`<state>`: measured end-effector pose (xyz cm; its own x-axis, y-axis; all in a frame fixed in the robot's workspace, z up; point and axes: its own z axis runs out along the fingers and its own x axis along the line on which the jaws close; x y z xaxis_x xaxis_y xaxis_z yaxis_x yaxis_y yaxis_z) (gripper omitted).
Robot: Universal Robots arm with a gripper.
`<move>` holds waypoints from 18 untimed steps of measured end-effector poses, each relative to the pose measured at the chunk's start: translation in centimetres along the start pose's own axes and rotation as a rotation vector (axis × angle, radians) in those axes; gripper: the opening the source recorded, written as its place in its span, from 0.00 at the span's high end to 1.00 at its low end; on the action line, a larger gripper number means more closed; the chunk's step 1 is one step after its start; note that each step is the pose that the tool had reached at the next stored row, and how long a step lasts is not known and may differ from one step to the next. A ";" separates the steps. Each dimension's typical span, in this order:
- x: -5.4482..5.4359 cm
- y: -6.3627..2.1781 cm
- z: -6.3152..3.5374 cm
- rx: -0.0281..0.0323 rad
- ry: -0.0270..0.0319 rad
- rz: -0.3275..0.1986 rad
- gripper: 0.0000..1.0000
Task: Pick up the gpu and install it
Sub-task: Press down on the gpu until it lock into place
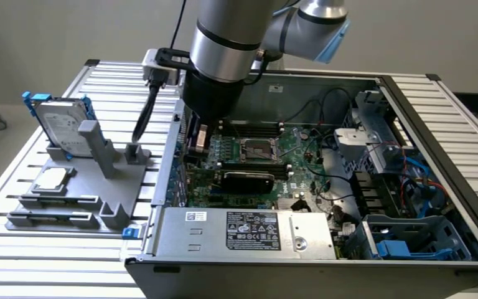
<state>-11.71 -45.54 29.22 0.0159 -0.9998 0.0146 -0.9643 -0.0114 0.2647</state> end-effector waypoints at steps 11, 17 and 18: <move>0.0 0.07 -0.18 -0.0088 -0.0054 0.020 0.89; 0.0 0.08 -0.23 -0.0126 -0.0092 0.033 0.89; 0.0 0.09 -0.24 -0.0133 -0.0102 0.037 0.89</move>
<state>-11.73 -45.50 29.47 -0.0230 -0.9996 0.0149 -0.9605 0.0262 0.2769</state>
